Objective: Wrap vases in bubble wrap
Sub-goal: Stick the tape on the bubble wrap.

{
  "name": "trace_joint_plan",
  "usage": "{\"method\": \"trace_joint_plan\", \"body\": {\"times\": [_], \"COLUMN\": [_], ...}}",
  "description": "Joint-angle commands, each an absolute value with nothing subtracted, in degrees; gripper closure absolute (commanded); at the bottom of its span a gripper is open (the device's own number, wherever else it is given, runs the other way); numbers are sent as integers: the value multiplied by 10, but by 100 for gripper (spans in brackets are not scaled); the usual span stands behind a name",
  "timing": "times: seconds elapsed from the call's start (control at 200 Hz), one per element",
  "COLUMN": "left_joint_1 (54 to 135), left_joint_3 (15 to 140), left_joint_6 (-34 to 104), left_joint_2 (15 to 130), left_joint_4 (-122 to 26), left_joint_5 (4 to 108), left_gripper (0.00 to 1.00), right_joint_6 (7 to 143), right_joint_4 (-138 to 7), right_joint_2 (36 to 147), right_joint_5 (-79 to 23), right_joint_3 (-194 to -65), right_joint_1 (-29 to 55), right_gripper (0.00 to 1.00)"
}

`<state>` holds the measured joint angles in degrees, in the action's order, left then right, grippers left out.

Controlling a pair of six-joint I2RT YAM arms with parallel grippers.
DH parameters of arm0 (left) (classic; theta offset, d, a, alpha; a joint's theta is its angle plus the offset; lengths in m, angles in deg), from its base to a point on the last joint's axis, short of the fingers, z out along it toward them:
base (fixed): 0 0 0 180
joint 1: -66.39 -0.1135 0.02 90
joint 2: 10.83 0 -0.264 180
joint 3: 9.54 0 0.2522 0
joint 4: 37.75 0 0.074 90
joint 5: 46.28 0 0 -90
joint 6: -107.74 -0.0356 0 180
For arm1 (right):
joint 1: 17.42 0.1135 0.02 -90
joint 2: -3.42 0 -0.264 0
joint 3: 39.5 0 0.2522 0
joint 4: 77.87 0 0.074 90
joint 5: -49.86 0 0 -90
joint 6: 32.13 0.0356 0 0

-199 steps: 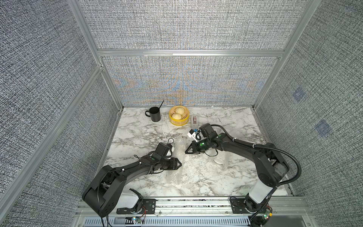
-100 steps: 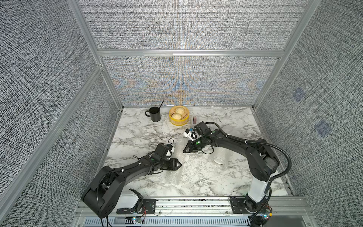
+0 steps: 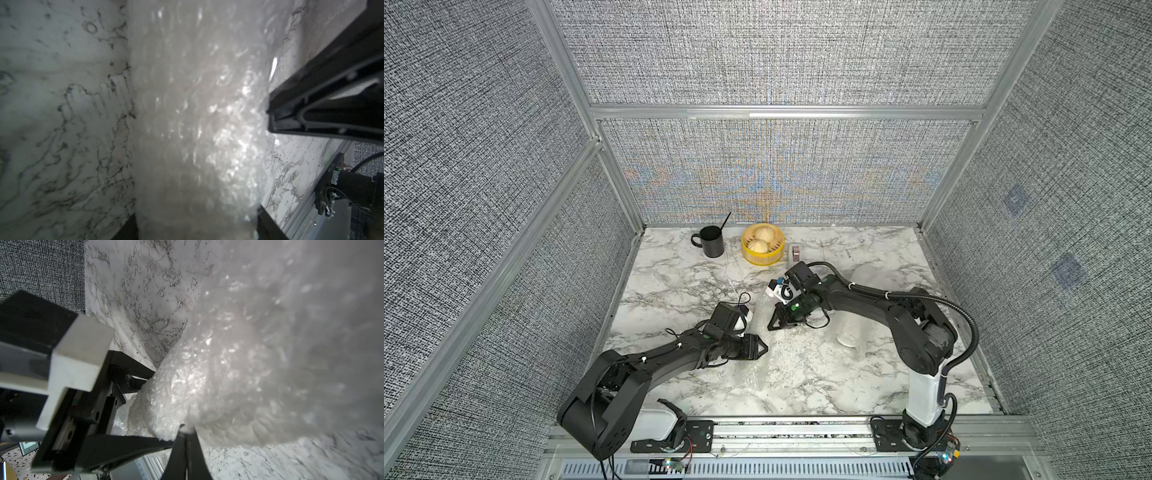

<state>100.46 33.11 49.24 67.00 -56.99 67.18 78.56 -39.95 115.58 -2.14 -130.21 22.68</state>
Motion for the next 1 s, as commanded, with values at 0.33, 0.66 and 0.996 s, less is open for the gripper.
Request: {"method": "trace_joint_plan", "body": {"times": [0.33, 0.66, 0.996], "left_joint_1": [999, 996, 967], "left_joint_3": [331, 354, 417], "left_joint_6": [480, 491, 516], "left_joint_2": [662, 608, 577], "left_joint_4": [-654, -673, -662], "left_joint_5": [637, 647, 624], "left_gripper": [28, 6, 5], "right_joint_6": [762, 764, 762], "right_joint_4": [-372, -378, -377], "right_joint_2": [1183, 1175, 1172], "right_joint_5": [-35, -31, -34], "right_joint_3": [-1319, -1303, -1303], "right_joint_1": [229, 229, 229], "right_gripper": [100, 100, 100]}}
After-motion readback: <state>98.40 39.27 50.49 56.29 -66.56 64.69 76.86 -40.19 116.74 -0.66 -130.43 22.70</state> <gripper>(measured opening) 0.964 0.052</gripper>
